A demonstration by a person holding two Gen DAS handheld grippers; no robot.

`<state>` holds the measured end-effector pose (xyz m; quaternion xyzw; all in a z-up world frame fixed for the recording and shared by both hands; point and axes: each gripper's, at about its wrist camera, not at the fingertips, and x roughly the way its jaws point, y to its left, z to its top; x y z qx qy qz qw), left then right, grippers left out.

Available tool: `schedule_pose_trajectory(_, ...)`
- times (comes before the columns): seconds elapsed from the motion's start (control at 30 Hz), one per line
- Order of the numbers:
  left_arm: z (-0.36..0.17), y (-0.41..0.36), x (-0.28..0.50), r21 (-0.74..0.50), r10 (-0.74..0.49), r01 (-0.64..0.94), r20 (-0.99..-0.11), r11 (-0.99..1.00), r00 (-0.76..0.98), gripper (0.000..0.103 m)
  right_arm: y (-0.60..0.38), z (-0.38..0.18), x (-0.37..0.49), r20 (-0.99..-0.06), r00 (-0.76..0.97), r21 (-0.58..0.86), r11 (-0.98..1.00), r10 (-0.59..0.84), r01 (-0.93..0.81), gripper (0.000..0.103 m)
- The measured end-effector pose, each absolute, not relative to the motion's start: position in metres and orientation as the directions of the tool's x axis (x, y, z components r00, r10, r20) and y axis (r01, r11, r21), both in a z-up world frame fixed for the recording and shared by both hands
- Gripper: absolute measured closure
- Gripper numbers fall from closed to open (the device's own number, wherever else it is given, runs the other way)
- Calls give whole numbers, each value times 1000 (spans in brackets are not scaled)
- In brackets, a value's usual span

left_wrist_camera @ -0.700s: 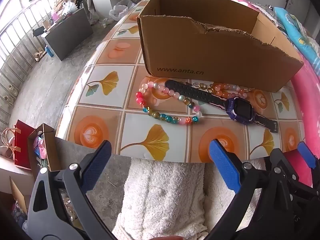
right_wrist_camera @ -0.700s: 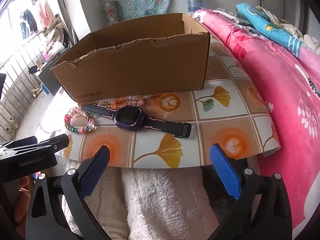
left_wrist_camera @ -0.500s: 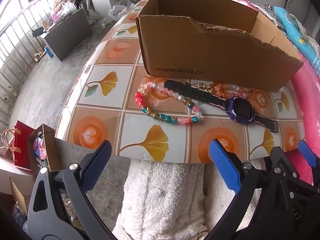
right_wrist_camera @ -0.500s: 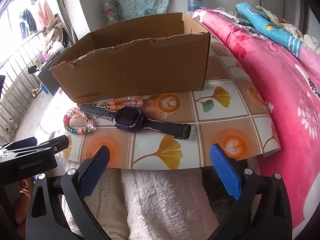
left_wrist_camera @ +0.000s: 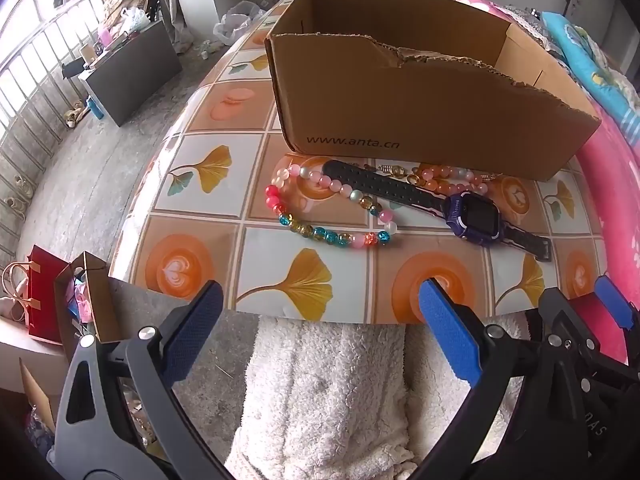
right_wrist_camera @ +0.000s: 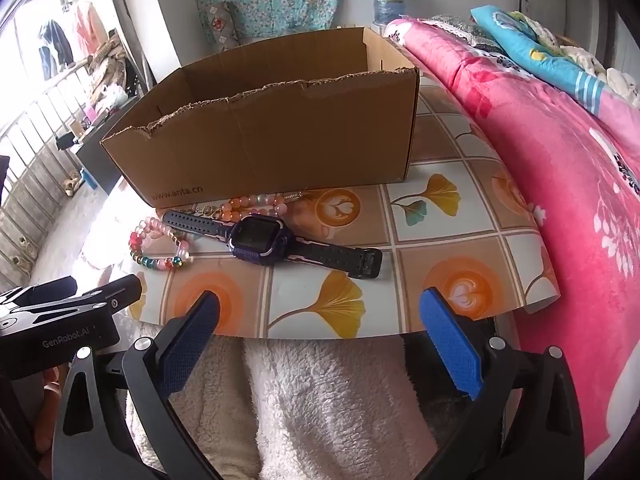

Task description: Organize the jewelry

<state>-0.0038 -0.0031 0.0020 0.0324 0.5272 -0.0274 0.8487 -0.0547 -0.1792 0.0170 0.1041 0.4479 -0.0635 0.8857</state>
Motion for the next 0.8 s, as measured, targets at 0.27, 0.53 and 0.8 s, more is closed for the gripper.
schedule_pose_trajectory(0.27,4,-6,-5,26,-16,88,-896,996,444,8,-178,17,-57,-805,593,131,970,-18,206,5)
schedule_pose_trajectory(0.53,4,-6,-6,26,-16,89,-896,996,444,8,-178,17,-57,-805,592,132,970,-17,206,5)
schedule_pose_trajectory(0.8,4,-7,-6,26,-17,91,-896,996,444,8,-177,18,-58,-805,592,135,969,-14,206,5)
